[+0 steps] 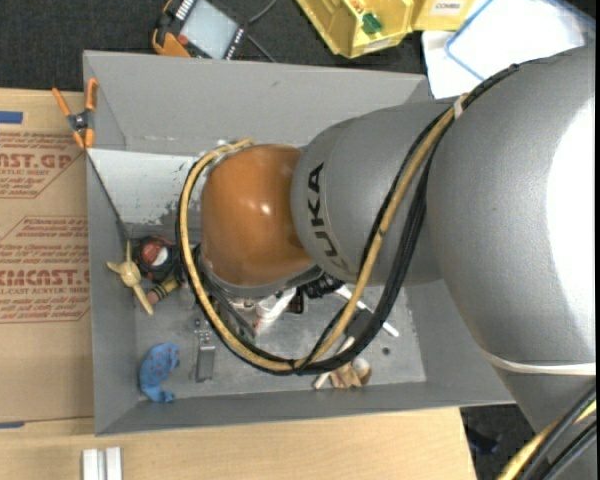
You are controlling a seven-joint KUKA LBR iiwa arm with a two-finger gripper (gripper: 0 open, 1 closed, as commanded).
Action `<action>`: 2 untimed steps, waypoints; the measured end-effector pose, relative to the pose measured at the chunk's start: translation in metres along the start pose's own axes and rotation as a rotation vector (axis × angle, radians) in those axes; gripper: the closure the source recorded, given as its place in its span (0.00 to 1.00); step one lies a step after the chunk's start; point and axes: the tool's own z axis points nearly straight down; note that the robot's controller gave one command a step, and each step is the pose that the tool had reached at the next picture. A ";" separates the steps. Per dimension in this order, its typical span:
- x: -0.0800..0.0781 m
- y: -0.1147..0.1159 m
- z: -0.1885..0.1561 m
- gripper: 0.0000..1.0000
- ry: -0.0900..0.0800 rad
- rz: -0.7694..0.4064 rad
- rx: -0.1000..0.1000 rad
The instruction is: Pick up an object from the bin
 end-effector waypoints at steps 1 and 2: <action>-0.002 -0.001 -0.003 0.00 -0.007 0.002 -0.002; -0.003 0.034 0.013 0.00 -0.006 -0.269 -0.002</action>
Offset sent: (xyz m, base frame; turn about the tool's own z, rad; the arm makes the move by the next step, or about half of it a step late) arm 0.0027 0.0331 -0.0120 -0.2691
